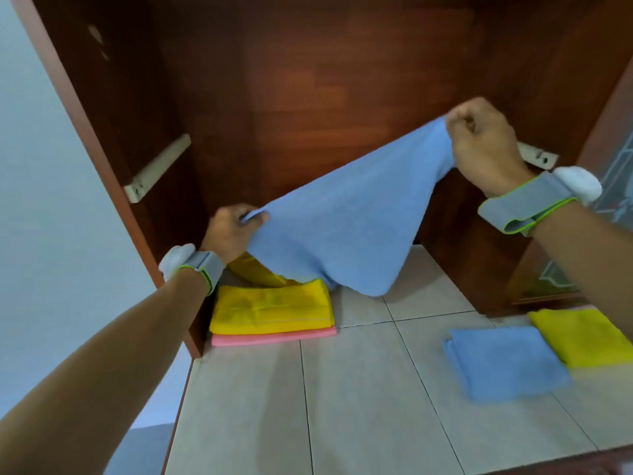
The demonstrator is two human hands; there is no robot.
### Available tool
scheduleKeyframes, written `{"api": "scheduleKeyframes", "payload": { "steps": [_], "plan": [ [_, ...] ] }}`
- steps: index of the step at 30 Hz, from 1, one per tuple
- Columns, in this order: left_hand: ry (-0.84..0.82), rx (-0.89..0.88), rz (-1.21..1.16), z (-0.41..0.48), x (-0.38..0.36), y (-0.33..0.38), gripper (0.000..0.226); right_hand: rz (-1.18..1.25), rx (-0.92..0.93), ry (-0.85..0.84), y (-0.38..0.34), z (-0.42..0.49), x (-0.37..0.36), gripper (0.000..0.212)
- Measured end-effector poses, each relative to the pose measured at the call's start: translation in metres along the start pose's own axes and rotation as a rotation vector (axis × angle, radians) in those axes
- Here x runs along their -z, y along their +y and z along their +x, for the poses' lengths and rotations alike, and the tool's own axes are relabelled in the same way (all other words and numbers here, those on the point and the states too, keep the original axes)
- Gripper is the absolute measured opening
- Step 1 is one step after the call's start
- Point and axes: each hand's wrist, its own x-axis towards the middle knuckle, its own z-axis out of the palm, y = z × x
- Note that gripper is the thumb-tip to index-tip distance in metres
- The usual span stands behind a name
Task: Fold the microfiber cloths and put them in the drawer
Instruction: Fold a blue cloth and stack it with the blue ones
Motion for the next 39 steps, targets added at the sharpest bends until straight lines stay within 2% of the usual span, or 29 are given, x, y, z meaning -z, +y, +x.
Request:
{"api": "scheduleKeyframes", "payload": {
  "steps": [2, 4, 6, 9, 11, 13, 14, 16, 18, 20, 21, 23, 25, 27, 31, 33, 35, 37, 39],
  "plan": [
    [0.122, 0.030, -0.096, 0.000, 0.010, 0.004, 0.012, -0.147, -0.051, -0.071, 0.014, -0.008, -0.004, 0.031],
    [0.162, -0.042, -0.085, -0.001, 0.011, 0.021, 0.005, -0.305, -0.033, -0.171, 0.016, -0.019, -0.010, 0.032],
    [0.144, -0.190, 0.003, -0.005, 0.002, 0.053, 0.010, -0.188, 0.080, -0.254, -0.001, -0.033, -0.021, 0.033],
    [0.105, -0.370, 0.101, -0.014, -0.018, 0.109, 0.032, 0.060, 0.329, -0.389, -0.055, -0.055, -0.045, 0.052],
    [0.084, -0.413, 0.121, -0.015, -0.025, 0.133, 0.042, 0.088, 0.396, -0.365, -0.075, -0.054, -0.053, 0.040],
    [0.064, -0.415, 0.076, -0.012, -0.024, 0.133, 0.050, 0.097, 0.388, -0.266, -0.074, -0.043, -0.048, 0.017],
    [0.048, -0.412, 0.069, -0.010, -0.020, 0.127, 0.053, 0.126, 0.363, -0.245, -0.071, -0.038, -0.044, 0.012],
    [0.017, -0.418, 0.074, -0.009, -0.020, 0.117, 0.058, 0.170, 0.333, -0.312, -0.064, -0.034, -0.039, 0.019],
    [0.000, -0.448, 0.049, -0.012, -0.026, 0.119, 0.060, 0.163, 0.335, -0.470, -0.063, -0.038, -0.042, 0.029],
    [-0.008, -0.495, 0.029, -0.014, -0.034, 0.127, 0.063, 0.091, 0.410, -0.556, -0.062, -0.043, -0.049, 0.015],
    [-0.017, -0.504, 0.021, -0.015, -0.036, 0.130, 0.064, 0.062, 0.445, -0.550, -0.062, -0.044, -0.051, 0.008],
    [-0.042, -0.457, 0.000, -0.013, -0.033, 0.129, 0.064, 0.065, 0.429, -0.470, -0.058, -0.041, -0.053, 0.007],
    [-0.096, -0.398, 0.043, -0.010, -0.031, 0.121, 0.051, 0.093, 0.334, -0.383, -0.049, -0.036, -0.052, 0.012],
    [-0.168, -0.388, 0.184, -0.007, -0.031, 0.104, 0.036, 0.120, 0.227, -0.326, -0.037, -0.029, -0.051, 0.014],
    [-0.165, -0.299, 0.308, 0.001, -0.026, 0.058, 0.046, 0.098, 0.045, -0.170, -0.011, -0.022, -0.040, 0.024],
    [-0.127, -0.230, 0.179, 0.006, -0.022, 0.045, 0.042, 0.162, -0.084, -0.107, 0.000, -0.018, -0.035, 0.026],
    [-0.113, -0.146, -0.112, 0.008, -0.016, 0.047, 0.032, 0.219, -0.153, -0.077, 0.003, -0.016, -0.032, 0.027],
    [-0.142, -0.080, -0.351, 0.006, -0.012, 0.059, 0.019, 0.272, -0.135, -0.066, 0.003, -0.021, -0.027, 0.033],
    [-0.215, -0.051, -0.442, 0.001, -0.006, 0.069, 0.023, 0.320, -0.087, -0.081, 0.003, -0.033, -0.018, 0.033]
  ]
}}
